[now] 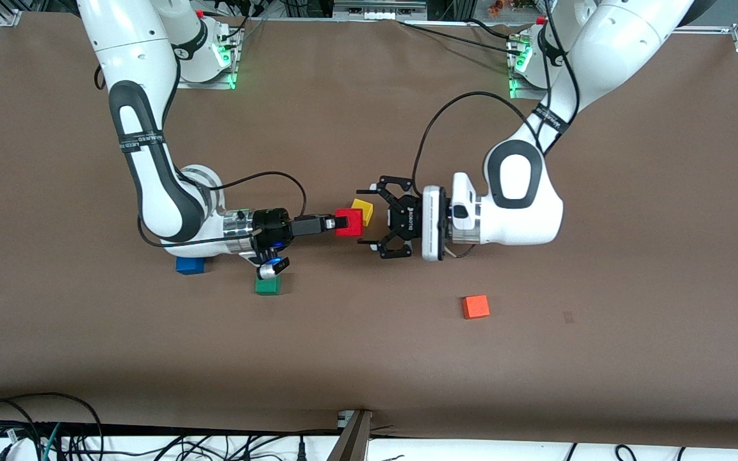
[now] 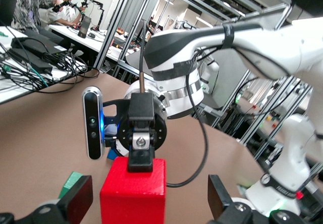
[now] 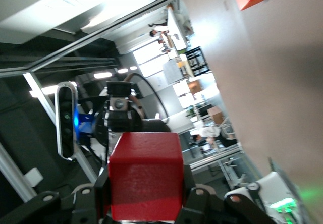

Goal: Pass red block to right arm, stack on blue
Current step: 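Open the left gripper and withdraw it while the right gripper carries the cube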

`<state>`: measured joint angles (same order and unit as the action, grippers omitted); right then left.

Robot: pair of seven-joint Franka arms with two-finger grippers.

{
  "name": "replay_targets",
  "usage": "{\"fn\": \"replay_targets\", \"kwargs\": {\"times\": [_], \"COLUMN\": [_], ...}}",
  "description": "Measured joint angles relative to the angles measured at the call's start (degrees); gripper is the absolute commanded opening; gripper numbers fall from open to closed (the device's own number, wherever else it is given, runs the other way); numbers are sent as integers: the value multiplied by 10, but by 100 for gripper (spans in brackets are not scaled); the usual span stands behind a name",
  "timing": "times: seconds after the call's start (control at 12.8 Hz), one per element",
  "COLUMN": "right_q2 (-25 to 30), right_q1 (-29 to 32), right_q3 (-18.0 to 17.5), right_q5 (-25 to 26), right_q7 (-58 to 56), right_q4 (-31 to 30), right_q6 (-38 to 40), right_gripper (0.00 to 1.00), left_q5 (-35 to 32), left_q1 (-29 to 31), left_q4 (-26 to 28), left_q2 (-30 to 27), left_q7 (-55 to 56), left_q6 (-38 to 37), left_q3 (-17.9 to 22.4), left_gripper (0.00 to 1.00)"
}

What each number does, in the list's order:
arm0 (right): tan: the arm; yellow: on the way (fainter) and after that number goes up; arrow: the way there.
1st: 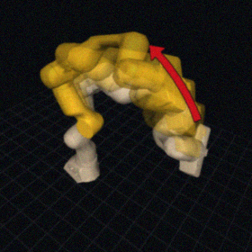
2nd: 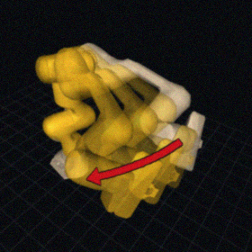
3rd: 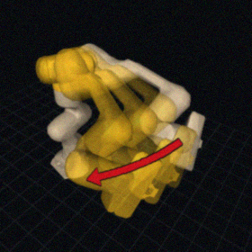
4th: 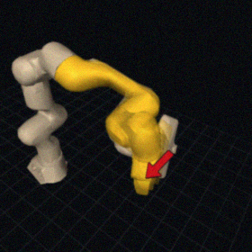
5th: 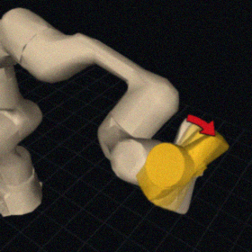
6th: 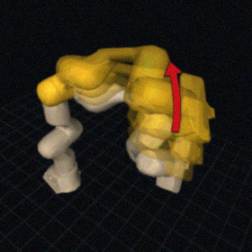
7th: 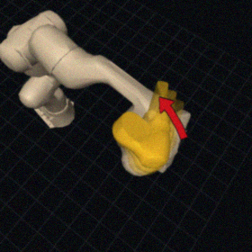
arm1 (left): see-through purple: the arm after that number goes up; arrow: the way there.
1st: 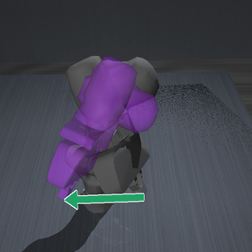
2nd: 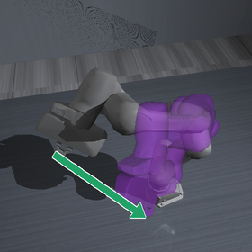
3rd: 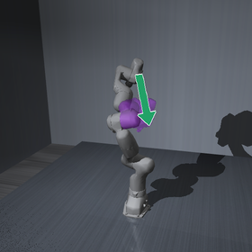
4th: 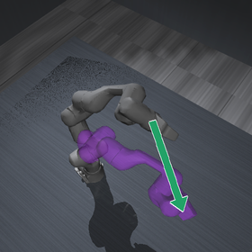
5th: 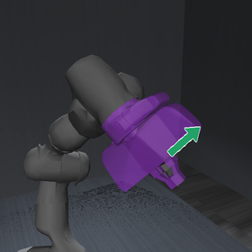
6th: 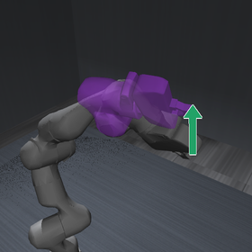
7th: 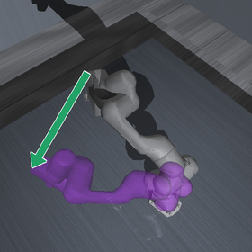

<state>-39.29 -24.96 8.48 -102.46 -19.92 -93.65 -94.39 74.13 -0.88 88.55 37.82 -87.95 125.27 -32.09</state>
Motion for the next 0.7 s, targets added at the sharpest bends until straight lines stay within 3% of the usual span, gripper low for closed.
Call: {"fn": "replay_targets", "kwargs": {"times": [0.39, 0.7], "right_q2": [13, 18], "right_q1": [4, 4], "right_q3": [95, 141], "right_q5": [255, 565], "right_q7": [0, 0], "right_q4": [46, 90], "right_q6": [-2, -59], "right_gripper": [0, 0], "left_q5": [-190, -358], "left_q1": [45, 51], "left_q4": [-8, -16], "left_q2": [-30, -67], "left_q7": [253, 485], "left_q6": [-68, -127], "left_q3": [0, 1], "left_gripper": [100, 100]}}
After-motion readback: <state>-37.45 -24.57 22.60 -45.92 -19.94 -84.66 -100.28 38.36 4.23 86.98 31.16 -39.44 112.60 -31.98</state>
